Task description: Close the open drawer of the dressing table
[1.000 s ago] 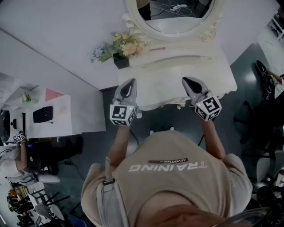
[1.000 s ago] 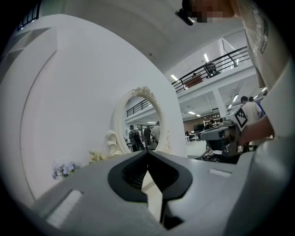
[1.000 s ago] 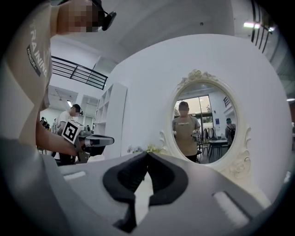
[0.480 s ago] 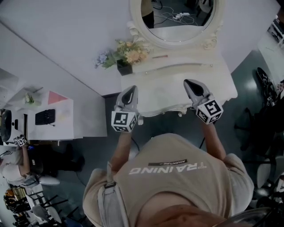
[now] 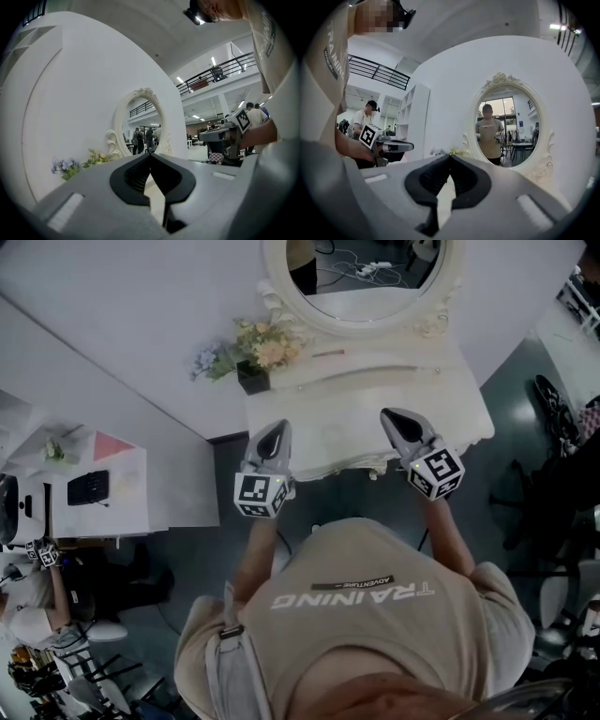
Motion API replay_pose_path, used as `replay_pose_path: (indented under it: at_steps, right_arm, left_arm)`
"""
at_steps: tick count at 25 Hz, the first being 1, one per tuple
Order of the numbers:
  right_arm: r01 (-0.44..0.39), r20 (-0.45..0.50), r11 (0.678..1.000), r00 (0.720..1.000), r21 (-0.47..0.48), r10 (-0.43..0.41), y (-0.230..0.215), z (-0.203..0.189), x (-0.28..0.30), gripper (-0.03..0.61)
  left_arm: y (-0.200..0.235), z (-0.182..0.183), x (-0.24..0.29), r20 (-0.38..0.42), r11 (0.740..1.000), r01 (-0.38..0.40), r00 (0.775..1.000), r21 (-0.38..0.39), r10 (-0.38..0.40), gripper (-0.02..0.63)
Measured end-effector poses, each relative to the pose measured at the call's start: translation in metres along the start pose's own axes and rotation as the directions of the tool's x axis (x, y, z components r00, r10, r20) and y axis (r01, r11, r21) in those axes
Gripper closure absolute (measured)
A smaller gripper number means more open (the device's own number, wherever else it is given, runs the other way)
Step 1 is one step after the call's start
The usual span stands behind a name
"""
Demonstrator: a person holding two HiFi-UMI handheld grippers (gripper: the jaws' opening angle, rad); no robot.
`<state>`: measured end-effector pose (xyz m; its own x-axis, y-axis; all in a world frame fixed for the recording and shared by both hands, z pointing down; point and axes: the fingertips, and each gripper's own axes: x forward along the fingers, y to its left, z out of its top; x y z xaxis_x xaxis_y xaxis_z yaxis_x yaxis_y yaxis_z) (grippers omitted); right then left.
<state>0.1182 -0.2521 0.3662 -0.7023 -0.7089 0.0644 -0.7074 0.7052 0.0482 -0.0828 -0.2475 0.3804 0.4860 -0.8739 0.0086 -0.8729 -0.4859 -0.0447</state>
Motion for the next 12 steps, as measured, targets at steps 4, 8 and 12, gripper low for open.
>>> replay_pose_path:
  at_steps: [4,8,12]
  right_arm:
    - [0.007,-0.011,1.0,1.0,0.001,-0.007,0.0,-0.008,-0.006,0.574]
    - [-0.003,-0.015,1.0,1.0,0.017,0.003,0.003,-0.015,-0.006,0.574]
    - [-0.015,-0.021,1.0,1.0,0.016,0.016,0.008,-0.019,-0.005,0.574]
  left_arm:
    - [-0.007,0.0,0.002,-0.003,1.0,0.01,1.0,0.006,-0.01,0.607]
    - [-0.011,-0.001,-0.001,-0.005,1.0,0.009,1.0,-0.008,-0.009,0.607]
    - [-0.012,-0.003,-0.01,-0.004,0.999,-0.001,1.0,-0.038,0.001,0.607]
